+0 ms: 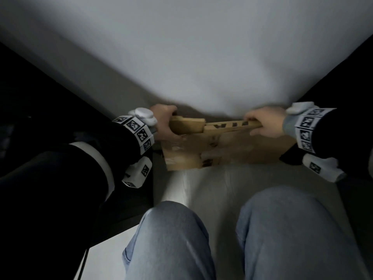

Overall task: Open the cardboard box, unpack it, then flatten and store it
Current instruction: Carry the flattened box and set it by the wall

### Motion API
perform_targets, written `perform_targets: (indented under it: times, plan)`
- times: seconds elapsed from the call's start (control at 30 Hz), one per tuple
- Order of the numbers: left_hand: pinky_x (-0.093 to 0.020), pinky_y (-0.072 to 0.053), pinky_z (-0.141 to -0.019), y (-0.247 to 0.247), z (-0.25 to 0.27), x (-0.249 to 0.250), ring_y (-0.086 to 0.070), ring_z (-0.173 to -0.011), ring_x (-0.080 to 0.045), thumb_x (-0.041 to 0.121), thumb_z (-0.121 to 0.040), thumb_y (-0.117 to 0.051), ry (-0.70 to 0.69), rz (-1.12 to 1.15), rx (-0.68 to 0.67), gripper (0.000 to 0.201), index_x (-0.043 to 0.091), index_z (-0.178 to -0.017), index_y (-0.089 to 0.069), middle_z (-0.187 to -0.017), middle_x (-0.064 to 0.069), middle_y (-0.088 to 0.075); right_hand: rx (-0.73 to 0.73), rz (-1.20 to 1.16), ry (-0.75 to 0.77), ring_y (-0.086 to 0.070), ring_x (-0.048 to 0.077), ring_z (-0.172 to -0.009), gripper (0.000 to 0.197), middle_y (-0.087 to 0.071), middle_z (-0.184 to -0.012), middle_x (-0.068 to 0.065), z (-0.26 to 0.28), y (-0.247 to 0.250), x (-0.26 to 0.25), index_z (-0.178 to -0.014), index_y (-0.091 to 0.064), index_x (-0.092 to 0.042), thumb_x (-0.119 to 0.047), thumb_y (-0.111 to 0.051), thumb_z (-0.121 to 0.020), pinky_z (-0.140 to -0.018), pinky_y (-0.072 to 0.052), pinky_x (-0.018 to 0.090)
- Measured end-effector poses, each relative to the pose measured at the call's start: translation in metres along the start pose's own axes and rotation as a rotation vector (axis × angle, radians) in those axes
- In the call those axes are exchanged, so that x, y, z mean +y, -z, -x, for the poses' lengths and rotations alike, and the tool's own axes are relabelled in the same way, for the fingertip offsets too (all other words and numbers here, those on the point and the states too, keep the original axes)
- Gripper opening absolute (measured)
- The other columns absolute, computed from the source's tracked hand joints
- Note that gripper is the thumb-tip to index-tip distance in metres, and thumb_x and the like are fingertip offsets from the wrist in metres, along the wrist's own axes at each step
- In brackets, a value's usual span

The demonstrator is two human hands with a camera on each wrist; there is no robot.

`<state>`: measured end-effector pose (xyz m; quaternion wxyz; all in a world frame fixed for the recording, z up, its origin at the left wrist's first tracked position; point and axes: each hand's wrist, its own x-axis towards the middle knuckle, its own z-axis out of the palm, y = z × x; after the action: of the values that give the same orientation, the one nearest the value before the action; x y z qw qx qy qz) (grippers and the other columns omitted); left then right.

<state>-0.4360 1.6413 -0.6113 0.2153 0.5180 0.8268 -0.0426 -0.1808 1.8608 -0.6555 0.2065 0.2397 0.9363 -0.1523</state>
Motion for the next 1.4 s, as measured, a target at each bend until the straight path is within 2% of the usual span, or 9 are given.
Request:
perform_targets:
  times: [0.23,0.37,0.5,0.67,0.83,1.03,1.13,1.23,1.4]
  plan:
    - [-0.031,-0.055,-0.083,0.027,0.016,0.007,-0.066,-0.096,-0.016,0.071,-0.055,-0.079,0.033,0.316,0.192,0.082,0.036,-0.125,-0.051,-0.105,0.01,-0.069,0.014,-0.465,-0.074,-0.062,0.023,-0.097,0.031,-0.066,-0.107,0.004,0.05,0.022,0.024,-0.105,-0.057,-0.025,-0.028,-0.077,-0.082,-0.093,-0.05,0.044]
    - [-0.035,-0.054,-0.09,0.016,0.023,0.011,-0.063,-0.104,-0.019,0.071,-0.054,-0.079,0.09,0.342,0.34,0.09,0.029,-0.126,-0.046,-0.114,0.002,-0.066,0.046,-0.641,-0.032,-0.066,0.026,-0.093,0.057,-0.068,-0.095,0.0,0.059,0.013,0.026,-0.094,-0.055,-0.035,-0.075,-0.071,-0.056,-0.087,-0.051,0.043]
    - [-0.038,-0.052,-0.091,0.001,0.033,0.019,-0.057,-0.106,-0.023,0.084,-0.046,-0.071,0.299,0.445,0.438,0.104,0.018,-0.123,-0.042,-0.119,-0.005,-0.05,0.143,-0.8,-0.01,-0.064,0.016,-0.085,0.03,-0.065,-0.09,0.002,0.08,0.004,0.023,-0.093,-0.053,-0.016,-0.025,-0.077,-0.078,-0.078,-0.051,0.031]
    - [-0.043,-0.061,-0.076,-0.015,0.023,0.036,-0.074,-0.087,-0.036,0.102,-0.043,-0.054,0.686,0.566,-0.074,0.122,0.009,-0.121,-0.05,-0.116,-0.018,-0.066,0.219,-0.787,-0.037,-0.066,0.018,-0.091,0.031,-0.066,-0.095,0.0,0.082,-0.04,0.024,-0.098,-0.051,-0.021,-0.015,-0.076,-0.082,-0.087,-0.055,0.043]
    - [-0.048,-0.048,-0.107,-0.033,0.017,0.072,-0.063,-0.115,-0.03,0.079,-0.064,-0.07,0.45,0.929,-0.434,0.1,0.016,-0.14,-0.049,-0.129,-0.012,-0.057,0.197,-0.655,-0.002,-0.065,0.017,-0.094,0.046,-0.064,-0.103,-0.005,0.075,-0.077,0.019,-0.113,-0.045,-0.032,-0.026,-0.077,-0.081,-0.085,-0.055,0.049]
    - [-0.047,-0.041,-0.113,-0.039,0.02,0.094,-0.049,-0.135,-0.022,0.068,-0.069,-0.07,0.218,1.011,-0.404,0.082,0.028,-0.138,-0.048,-0.15,-0.002,-0.048,0.189,-0.698,-0.031,-0.062,0.013,-0.104,0.071,-0.06,-0.115,-0.005,0.075,-0.08,0.019,-0.129,-0.033,-0.036,-0.042,-0.079,-0.075,-0.09,-0.054,0.04]
    - [-0.045,-0.048,-0.107,-0.038,0.02,0.101,-0.057,-0.126,-0.018,0.073,-0.046,-0.071,0.166,0.963,-0.355,0.093,0.031,-0.127,-0.055,-0.138,0.004,-0.059,0.159,-0.845,-0.049,-0.056,0.011,-0.114,0.068,-0.057,-0.124,-0.008,0.077,-0.072,0.011,-0.133,-0.034,-0.044,-0.068,-0.062,-0.076,-0.096,-0.045,0.033]
    - [-0.043,-0.052,-0.103,-0.038,0.016,0.102,-0.062,-0.118,-0.017,0.074,-0.038,-0.071,0.17,0.94,-0.305,0.109,0.021,-0.133,-0.057,-0.134,0.002,-0.062,0.156,-1.01,-0.15,-0.051,0.017,-0.122,0.037,-0.058,-0.127,-0.006,0.07,-0.067,0.006,-0.115,-0.054,-0.048,-0.07,-0.043,-0.087,-0.107,-0.037,0.037]
    - [-0.042,-0.054,-0.101,-0.034,0.018,0.099,-0.063,-0.117,-0.017,0.075,-0.039,-0.072,0.164,0.89,-0.298,0.119,0.018,-0.141,-0.051,-0.136,0.001,-0.06,0.132,-1.124,-0.131,-0.059,0.023,-0.118,0.053,-0.068,-0.117,-0.007,0.058,-0.068,0.009,-0.105,-0.068,-0.048,-0.084,-0.051,-0.07,-0.111,-0.037,0.052]
